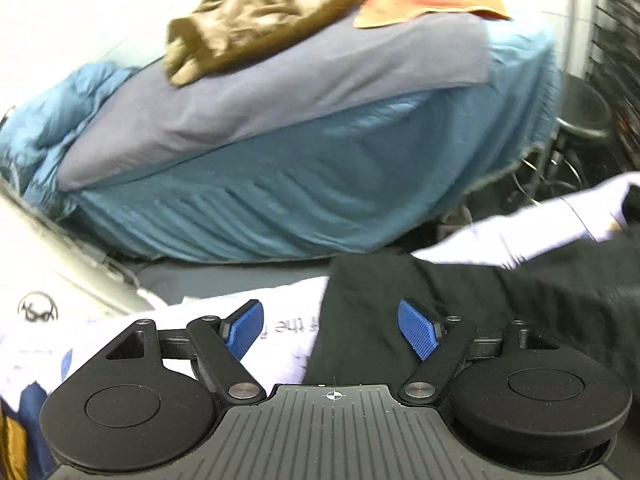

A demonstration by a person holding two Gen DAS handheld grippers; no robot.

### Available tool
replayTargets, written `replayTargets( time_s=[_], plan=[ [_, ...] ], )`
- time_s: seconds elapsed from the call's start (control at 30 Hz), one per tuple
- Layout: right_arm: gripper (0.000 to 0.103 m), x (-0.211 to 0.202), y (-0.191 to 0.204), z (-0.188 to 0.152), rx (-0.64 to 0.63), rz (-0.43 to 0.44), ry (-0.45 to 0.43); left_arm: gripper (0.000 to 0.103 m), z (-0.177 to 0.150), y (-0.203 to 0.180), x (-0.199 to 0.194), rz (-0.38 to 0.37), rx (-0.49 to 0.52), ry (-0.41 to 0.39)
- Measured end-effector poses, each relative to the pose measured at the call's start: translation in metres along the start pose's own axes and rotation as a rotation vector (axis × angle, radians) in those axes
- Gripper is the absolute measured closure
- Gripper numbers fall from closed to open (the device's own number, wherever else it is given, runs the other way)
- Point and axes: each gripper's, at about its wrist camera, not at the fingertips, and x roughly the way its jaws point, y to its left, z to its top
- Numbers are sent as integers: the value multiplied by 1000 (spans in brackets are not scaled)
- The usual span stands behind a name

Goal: Fold large clothes

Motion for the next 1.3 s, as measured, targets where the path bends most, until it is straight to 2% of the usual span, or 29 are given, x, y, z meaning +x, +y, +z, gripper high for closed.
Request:
replayTargets(
  time_s=[0.07, 0.13, 0.2, 0.3, 0.37, 0.43, 0.53, 0.6, 0.63, 0.67, 0.7, 0.73, 0.83, 0.87, 0.9, 1.0, 1.07, 1.1, 1.13, 1.17, 1.2, 1.3],
  plan=[
    [27, 5, -16, 0, 38, -42, 25, 0, -2, 8, -2, -2, -28, -17],
    [26, 1, -25, -6, 33, -64, -1, 0, -7, 17, -4, 6, -9, -29],
    [25, -6, -33, -12, 57, -100, -34, 0, -15, 27, -4, -29, 5, -33],
    [23, -22, -53, -25, 175, -42, -109, 0, -36, 51, -13, -116, -35, -39],
    [17, -27, -67, -32, 251, 20, -116, 0, -50, 65, -14, -192, -70, -22],
    [20, -31, -78, -40, 308, 81, -110, 0, -63, 70, -9, -243, -72, 23],
    [37, -27, -81, -42, 343, 199, -51, 0, -76, 68, 0, -265, -87, 74],
    [46, -19, -82, -41, 359, 220, -8, 0, -80, 64, 0, -320, -123, 68],
    [52, -17, -81, -40, 365, 219, -3, 6, -81, 60, -2, -349, -127, 59],
    [73, -17, -80, -37, 373, 226, -5, 21, -80, 57, -4, -357, -118, 69],
    [85, -17, -79, -36, 386, 223, -9, 52, -76, 51, -4, -329, -98, 76],
    [88, -19, -79, -35, 395, 216, -19, 60, -73, 47, -6, -296, -74, 67],
    [93, -23, -78, -32, 395, 168, -55, 69, -67, 47, -4, -213, -59, 58],
    [95, -25, -79, -32, 395, 141, -65, 70, -65, 50, 1, -175, -91, 115],
    [95, -23, -81, -32, 405, 121, -71, 71, -65, 53, 6, -153, -100, 139],
    [93, -14, -84, -34, 474, 114, -47, 69, -64, 49, 18, -54, -67, 186],
    [84, -9, -81, -35, 498, 89, -30, 59, -63, 48, 17, -55, -51, 175],
    [82, -10, -78, -34, 477, 74, -31, 52, -62, 49, 13, -60, -54, 159],
    [79, -12, -74, -32, 447, 57, -38, 25, -63, 50, 7, -67, -62, 141],
    [70, -17, -72, -32, 423, 35, -47, 15, -64, 53, 2, -70, -71, 129],
    [60, -23, -72, -33, 413, 27, -62, 0, -67, 54, -5, -79, -75, 110],
    [47, -47, -77, -40, 425, 53, -131, 0, -75, 55, -34, -119, -22, 15]
  ],
)
